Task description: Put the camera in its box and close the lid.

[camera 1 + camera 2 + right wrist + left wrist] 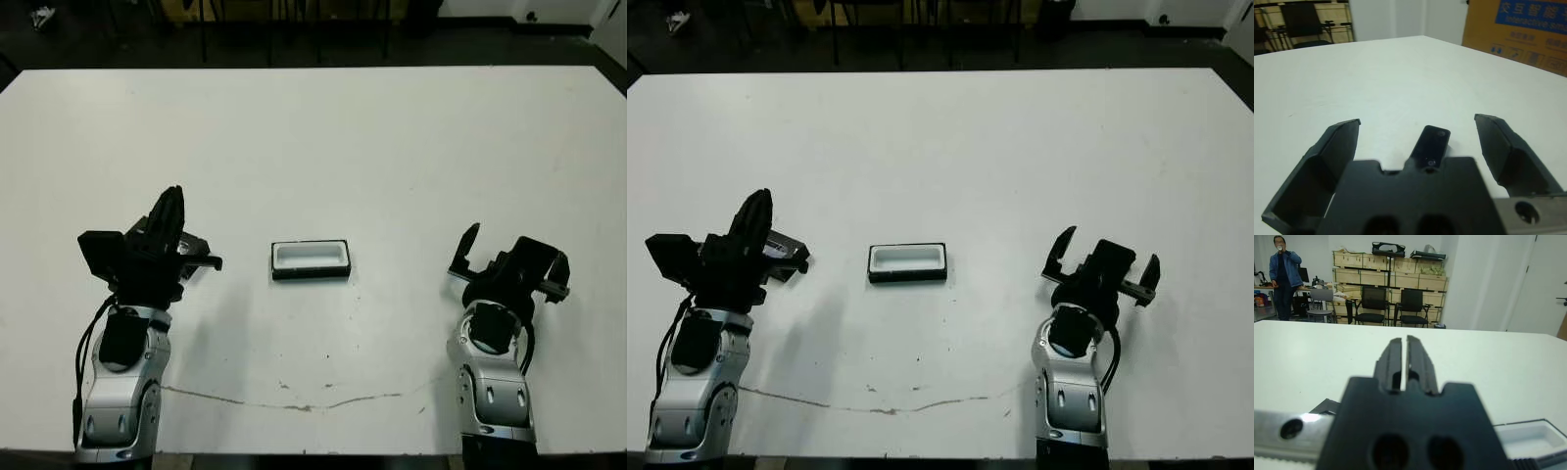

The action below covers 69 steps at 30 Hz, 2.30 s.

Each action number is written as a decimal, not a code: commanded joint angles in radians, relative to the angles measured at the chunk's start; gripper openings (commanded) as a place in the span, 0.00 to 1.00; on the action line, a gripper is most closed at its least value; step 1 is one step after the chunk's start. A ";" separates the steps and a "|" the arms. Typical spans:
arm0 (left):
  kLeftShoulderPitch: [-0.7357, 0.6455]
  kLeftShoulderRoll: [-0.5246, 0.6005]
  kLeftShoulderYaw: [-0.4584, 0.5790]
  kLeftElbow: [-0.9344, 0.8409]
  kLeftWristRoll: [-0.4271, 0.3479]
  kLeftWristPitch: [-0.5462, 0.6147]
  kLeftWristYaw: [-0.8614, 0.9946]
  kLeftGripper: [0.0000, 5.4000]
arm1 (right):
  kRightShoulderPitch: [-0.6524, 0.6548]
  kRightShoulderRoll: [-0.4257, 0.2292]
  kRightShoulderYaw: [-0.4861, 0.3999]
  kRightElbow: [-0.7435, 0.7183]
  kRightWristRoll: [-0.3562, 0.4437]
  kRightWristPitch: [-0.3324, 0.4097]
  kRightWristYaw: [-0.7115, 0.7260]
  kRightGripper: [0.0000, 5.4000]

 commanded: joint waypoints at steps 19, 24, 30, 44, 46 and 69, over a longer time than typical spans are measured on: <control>0.025 0.016 0.011 0.042 -0.011 -0.008 -0.027 0.00 | -0.029 0.063 -0.012 0.240 0.055 -0.148 -0.102 1.00; 0.022 0.024 0.013 0.048 -0.007 -0.016 -0.034 0.00 | -0.028 0.078 -0.016 0.275 0.066 -0.180 -0.132 1.00; 0.019 0.025 0.017 0.051 -0.013 -0.017 -0.038 0.00 | -0.029 0.085 -0.011 0.311 0.072 -0.203 -0.152 1.00; 0.017 0.029 0.016 0.045 -0.015 0.001 -0.037 0.00 | -0.001 0.108 0.041 0.340 0.068 -0.176 -0.170 1.00; 0.017 0.033 0.015 0.050 -0.003 -0.012 -0.038 0.00 | -0.002 0.111 0.037 0.351 0.078 -0.191 -0.171 1.00; -0.010 0.051 0.005 0.023 -0.009 0.028 -0.049 0.00 | -0.026 0.136 -0.024 0.295 0.263 -0.142 -0.210 0.33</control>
